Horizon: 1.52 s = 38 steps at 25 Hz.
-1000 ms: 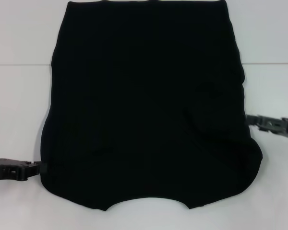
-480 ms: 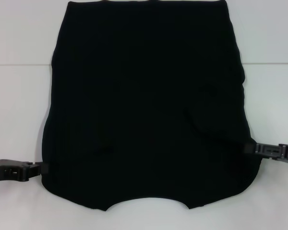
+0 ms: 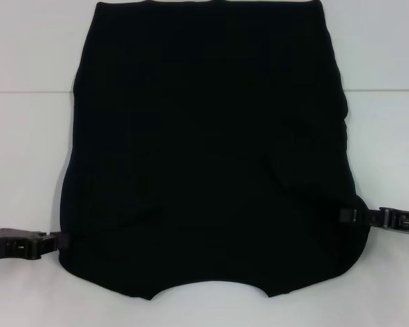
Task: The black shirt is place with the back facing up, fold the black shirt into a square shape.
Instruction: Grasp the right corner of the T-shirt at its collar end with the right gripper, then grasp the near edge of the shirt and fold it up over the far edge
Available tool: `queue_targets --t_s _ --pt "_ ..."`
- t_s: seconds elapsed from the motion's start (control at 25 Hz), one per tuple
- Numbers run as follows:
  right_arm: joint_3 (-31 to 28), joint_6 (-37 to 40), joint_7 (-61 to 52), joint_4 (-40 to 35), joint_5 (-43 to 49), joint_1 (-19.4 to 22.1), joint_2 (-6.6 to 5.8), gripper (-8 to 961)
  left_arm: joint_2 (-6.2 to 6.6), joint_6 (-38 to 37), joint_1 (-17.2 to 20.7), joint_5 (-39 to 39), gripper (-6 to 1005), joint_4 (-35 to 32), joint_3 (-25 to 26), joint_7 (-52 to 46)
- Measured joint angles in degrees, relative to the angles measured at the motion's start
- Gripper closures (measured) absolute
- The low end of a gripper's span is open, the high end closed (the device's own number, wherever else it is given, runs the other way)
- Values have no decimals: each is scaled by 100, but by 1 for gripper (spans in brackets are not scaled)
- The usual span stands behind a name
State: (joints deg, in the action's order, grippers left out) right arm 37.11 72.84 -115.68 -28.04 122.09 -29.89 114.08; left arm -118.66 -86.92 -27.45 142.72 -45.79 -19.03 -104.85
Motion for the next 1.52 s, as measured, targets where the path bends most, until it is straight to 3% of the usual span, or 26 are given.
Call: queue_targets --t_s 0.2,0.48,0.84,1.28,1.52 --pt "3 -4 2 -14 0 29 2 571 -9 0 6 0 931 8 -2 0" --pt "-36 101 71 -37 -8 138 -7 722 -6 29 -8 -1 930 59 -1 -57" --pt "-225 528 136 -133 -19 422 -180 920 37 -574 21 -65 930 -162 87 -494" --pt "-818 1762 703 -759 5 1287 -227 919 126 -2152 398 -46 930 -544 590 -516" --pt "-1107 2378 1066 -917 208 1683 -320 918 132 -2789 549 72 930 -625 658 -323"
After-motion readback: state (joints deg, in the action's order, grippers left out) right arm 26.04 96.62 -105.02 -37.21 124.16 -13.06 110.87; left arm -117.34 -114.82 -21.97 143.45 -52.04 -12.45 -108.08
